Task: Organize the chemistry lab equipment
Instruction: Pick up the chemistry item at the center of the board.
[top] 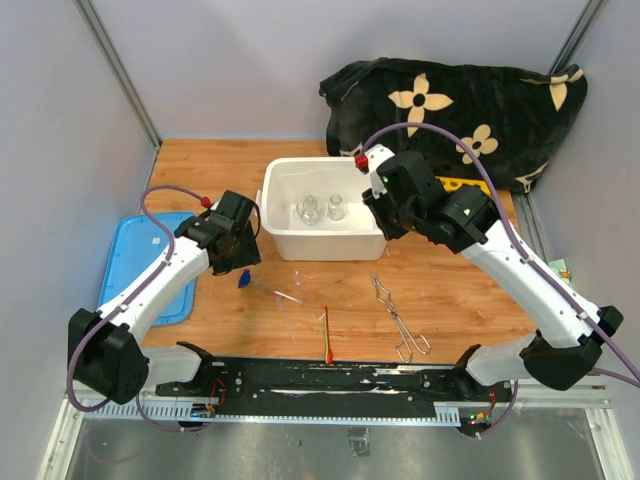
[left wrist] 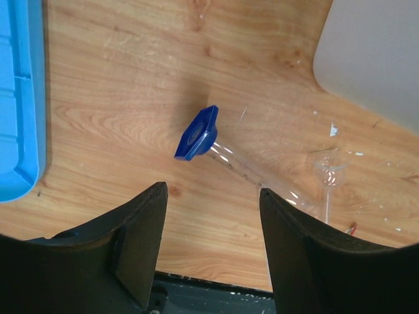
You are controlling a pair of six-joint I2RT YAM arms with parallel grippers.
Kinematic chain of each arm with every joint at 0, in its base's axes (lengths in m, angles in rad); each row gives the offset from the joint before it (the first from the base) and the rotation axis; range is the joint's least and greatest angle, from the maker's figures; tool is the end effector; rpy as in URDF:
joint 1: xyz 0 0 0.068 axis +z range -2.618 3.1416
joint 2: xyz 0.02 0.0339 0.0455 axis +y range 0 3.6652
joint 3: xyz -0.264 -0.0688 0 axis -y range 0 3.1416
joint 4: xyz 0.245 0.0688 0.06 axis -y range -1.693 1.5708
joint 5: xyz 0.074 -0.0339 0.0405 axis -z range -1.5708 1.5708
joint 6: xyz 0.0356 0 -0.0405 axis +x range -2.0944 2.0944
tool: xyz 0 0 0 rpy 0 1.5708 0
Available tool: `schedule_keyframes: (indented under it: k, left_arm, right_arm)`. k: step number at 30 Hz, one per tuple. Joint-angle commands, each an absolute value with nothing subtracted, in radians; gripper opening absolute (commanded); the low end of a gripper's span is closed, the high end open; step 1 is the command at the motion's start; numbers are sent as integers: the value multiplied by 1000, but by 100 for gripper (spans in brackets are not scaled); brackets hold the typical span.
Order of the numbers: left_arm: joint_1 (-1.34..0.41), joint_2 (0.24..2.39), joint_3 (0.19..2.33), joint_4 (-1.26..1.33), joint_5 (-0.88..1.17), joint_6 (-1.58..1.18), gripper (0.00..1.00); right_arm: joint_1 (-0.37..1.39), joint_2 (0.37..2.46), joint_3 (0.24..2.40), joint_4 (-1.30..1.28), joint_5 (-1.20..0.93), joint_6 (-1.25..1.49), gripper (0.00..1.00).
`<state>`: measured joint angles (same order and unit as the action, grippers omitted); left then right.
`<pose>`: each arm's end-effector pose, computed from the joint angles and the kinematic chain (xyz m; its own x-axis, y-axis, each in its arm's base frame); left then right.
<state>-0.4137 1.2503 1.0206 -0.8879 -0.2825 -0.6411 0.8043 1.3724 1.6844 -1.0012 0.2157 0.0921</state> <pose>0.2205 -0.0860 0.2694 -0.8238 -0.2656 -0.5008 -0.2725 0.9602 -0.0610 0.1905 0.1868 0.4355 -0.4934 -0.3829 -0.7810 -0.5460 0.8353 -0.0646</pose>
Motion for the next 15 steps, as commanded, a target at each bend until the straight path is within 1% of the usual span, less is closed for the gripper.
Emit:
schedule_keyframes:
  k: [1,7,15]
  left_arm:
    - [-417,1242,976,-900,-240,-664,63]
    - [-417,1267,938,-893,-269,-653,63]
    - [-417,1331,937,-869,-321,-608,63]
  right_arm:
    - [861,1313,1633,-1029,258,125,26]
    - [910,1262,1545,-1019,250,180,26]
    - [922,1249,1522,-1029,262,202,25]
